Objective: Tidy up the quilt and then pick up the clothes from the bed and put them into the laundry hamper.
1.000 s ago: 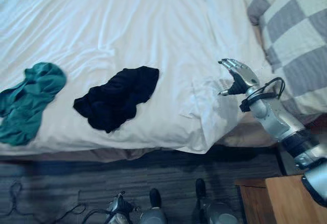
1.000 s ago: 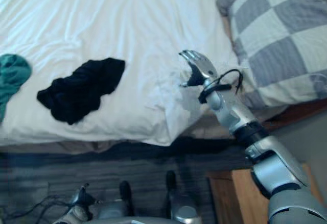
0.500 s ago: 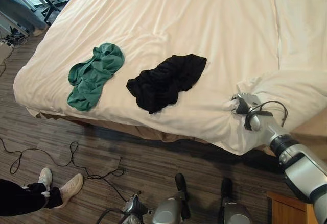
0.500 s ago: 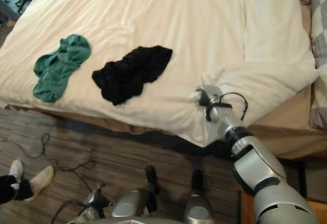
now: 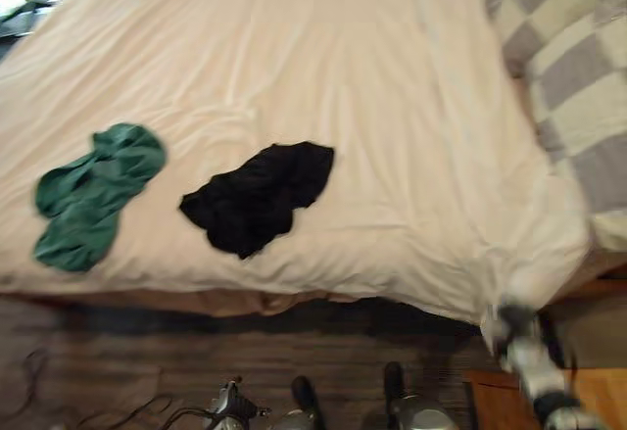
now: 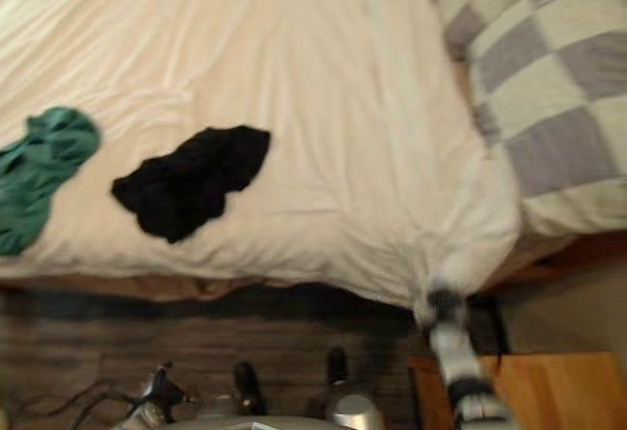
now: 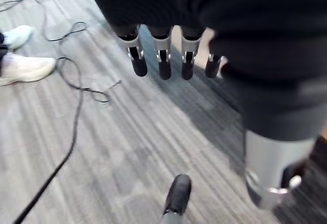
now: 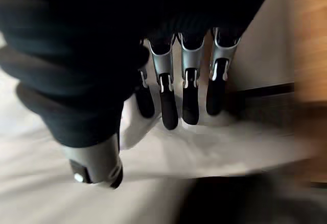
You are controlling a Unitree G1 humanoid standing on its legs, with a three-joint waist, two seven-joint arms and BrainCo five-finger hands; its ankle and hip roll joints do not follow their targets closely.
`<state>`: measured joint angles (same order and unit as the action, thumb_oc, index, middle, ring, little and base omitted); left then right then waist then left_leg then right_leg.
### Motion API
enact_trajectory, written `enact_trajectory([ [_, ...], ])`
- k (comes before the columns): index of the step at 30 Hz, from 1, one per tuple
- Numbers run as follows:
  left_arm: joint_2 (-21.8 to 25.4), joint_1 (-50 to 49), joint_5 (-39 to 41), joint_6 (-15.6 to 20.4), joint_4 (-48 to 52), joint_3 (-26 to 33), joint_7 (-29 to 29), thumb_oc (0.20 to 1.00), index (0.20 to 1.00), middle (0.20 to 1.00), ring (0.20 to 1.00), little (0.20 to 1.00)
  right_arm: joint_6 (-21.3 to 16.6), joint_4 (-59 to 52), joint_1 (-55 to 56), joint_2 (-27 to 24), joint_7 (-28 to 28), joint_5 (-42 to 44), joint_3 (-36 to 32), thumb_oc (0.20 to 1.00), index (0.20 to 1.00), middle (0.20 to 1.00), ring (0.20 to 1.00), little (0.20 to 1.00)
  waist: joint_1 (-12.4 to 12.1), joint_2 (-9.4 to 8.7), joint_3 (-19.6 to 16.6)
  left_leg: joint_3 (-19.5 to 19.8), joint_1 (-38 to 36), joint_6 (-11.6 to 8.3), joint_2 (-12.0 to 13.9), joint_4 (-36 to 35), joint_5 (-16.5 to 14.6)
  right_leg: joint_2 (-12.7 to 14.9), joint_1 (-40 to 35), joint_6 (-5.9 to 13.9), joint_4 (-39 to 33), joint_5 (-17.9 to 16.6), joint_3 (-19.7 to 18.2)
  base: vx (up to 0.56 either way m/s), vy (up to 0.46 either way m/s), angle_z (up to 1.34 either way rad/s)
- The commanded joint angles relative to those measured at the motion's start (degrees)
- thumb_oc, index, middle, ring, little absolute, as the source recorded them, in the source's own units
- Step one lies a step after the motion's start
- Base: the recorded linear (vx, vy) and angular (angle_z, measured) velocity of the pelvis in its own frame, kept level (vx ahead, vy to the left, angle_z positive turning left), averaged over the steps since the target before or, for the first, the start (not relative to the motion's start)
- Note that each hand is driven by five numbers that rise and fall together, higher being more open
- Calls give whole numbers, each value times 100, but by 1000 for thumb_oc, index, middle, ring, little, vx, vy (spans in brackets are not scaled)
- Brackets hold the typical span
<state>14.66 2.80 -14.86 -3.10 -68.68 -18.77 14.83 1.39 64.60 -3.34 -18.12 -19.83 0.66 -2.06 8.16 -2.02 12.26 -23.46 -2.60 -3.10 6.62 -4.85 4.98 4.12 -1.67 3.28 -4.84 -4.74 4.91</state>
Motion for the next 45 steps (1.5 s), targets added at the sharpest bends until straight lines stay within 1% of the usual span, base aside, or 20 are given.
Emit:
enact_trajectory([
  [1,-63,399,-159,-33,-286,9,81,1000,1000,1000,1000,1000,115,497,61,-319,-66,654,69,1000,1000,1000,1000,1000,191,152,195,-111,-410,-484,335,-15,-355,118,134,421,301,725,-159,15,28,-47],
  [8,49,452,-183,-37,-156,-83,76,1000,1000,1000,1000,1000,160,1121,257,-422,-48,1409,-487,1000,1000,1000,1000,1000,254,7,184,-179,-518,-485,362,-15,-429,113,135,463,358,715,-199,-6,30,-24],
  [10,103,490,-150,-48,-169,-105,41,1000,1000,1000,1000,1000,69,787,13,-909,-189,1701,-760,1000,1000,1000,1000,1000,227,-54,170,-162,-554,-478,354,-15,-465,139,96,491,375,740,-181,-33,43,-4],
  [11,105,477,-152,-42,-186,-124,26,1000,1000,1000,1000,1000,-59,13,-182,-1367,-304,1610,-773,805,805,805,805,805,212,-92,179,-161,-560,-479,357,-15,-464,149,109,499,402,738,-182,-51,40,-4],
  [12,92,450,-183,-50,-206,-139,0,1000,1000,1000,1000,1000,-126,-703,-295,-1673,-392,1427,-755,200,200,200,200,200,203,-104,180,-167,-557,-479,356,-15,-462,151,129,498,417,740,-191,-60,27,-3],
  [18,81,377,-140,-39,-384,-59,-85,1000,1000,1000,1000,1000,-355,-2311,-1367,-2869,-583,804,-471,200,200,200,200,200,31,-76,206,-92,-481,-489,352,-15,-400,167,179,473,440,760,-137,-34,-14,10],
  [21,74,349,35,-57,-463,30,-50,1000,1000,1000,1000,1000,-394,-2723,-2191,-3039,-700,614,-82,200,200,200,200,200,-86,-6,257,-35,-416,-505,337,-15,-340,181,198,462,427,754,-80,-41,-46,16],
  [26,3,451,195,-6,-360,-176,120,1000,1000,1000,1000,1000,-422,-2330,-3320,-2815,-991,794,461,200,200,200,200,200,-242,290,449,63,-118,-518,259,-15,-226,243,408,459,410,692,-41,-84,-35,26],
  [27,-26,603,402,97,-197,-311,229,1000,1000,1000,1000,1000,-449,-1641,-3659,-2558,-1037,1167,614,200,200,200,200,200,-263,466,599,125,66,-511,194,-15,-172,277,568,473,445,693,-50,-118,-35,24],
  [29,-35,670,532,170,-86,-391,292,1000,1000,1000,1000,1000,-434,-1146,-3770,-2448,-993,1398,656,200,200,200,200,200,-270,584,668,164,181,-508,151,-15,-114,298,661,477,450,678,-39,-95,-5,25],
  [30,-84,752,618,232,79,-519,280,1000,1000,1000,1000,1000,-326,-441,-3845,-2393,-846,1531,704,200,200,200,200,200,-246,785,760,196,332,-521,85,-15,-32,347,731,498,380,637,29,-75,11,30],
  [31,-87,757,619,231,79,-516,280,1000,1000,1000,1000,1000,-329,-432,-3857,-2396,-843,1533,710,200,200,200,200,200,-247,791,751,195,356,-521,93,-15,-16,339,752,491,371,615,27,-45,41,35],
  [32,-190,787,566,241,179,-628,298,1000,1000,1000,1000,1000,-233,23,-3529,-2237,-732,1521,606,200,200,200,200,200,-158,995,833,195,446,-537,29,-15,-19,405,772,537,256,579,85,-11,31,17],
  [34,-241,804,518,219,182,-636,278,1000,1000,1000,1000,1000,-211,195,-3274,-2100,-682,1550,475,200,200,200,200,200,-96,1103,852,189,508,-540,21,-15,-11,422,804,548,191,536,96,2,61,7],
  [36,-366,817,412,147,29,-562,236,1000,1000,1000,1000,1000,-90,625,-2395,-1489,-547,1622,131,200,200,200,200,200,99,1224,901,168,515,-532,-15,-15,-55,436,793,569,118,517,87,18,66,5],
  [37,-363,816,412,148,29,-562,236,1000,1000,1000,1000,1000,-88,618,-2389,-1484,-549,1620,128,200,200,200,200,200,89,1226,883,163,540,-533,-7,-15,-39,427,818,561,112,496,81,14,27,10],
  [40,-346,752,199,17,-373,-280,256,1000,1000,1000,1000,1000,102,1003,-1207,-504,-203,1013,355,200,200,200,200,200,243,1116,865,102,438,-506,4,-15,-94,420,762,540,108,481,46,18,-15,-3],
  [41,-268,627,43,-5,-486,-176,254,1000,1000,1000,1000,1000,182,1151,-480,-19,107,557,596,200,200,200,200,200,289,962,800,69,316,-483,37,-15,-145,402,701,513,129,477,2,46,-43,-10],
  [44,-205,476,-215,57,-441,-200,192,1000,1000,1000,1000,1000,323,1440,496,511,591,-354,1052,200,200,200,200,200,349,683,640,16,42,-462,117,-15,-259,333,527,489,211,523,-74,70,-36,-17],
  [45,-203,475,-215,57,-440,-198,192,1000,1000,1000,1000,1000,324,1438,496,512,591,-354,1054,200,200,200,200,200,342,685,628,9,57,-464,123,-15,-250,326,546,483,208,511,-81,26,-32,-16],
])
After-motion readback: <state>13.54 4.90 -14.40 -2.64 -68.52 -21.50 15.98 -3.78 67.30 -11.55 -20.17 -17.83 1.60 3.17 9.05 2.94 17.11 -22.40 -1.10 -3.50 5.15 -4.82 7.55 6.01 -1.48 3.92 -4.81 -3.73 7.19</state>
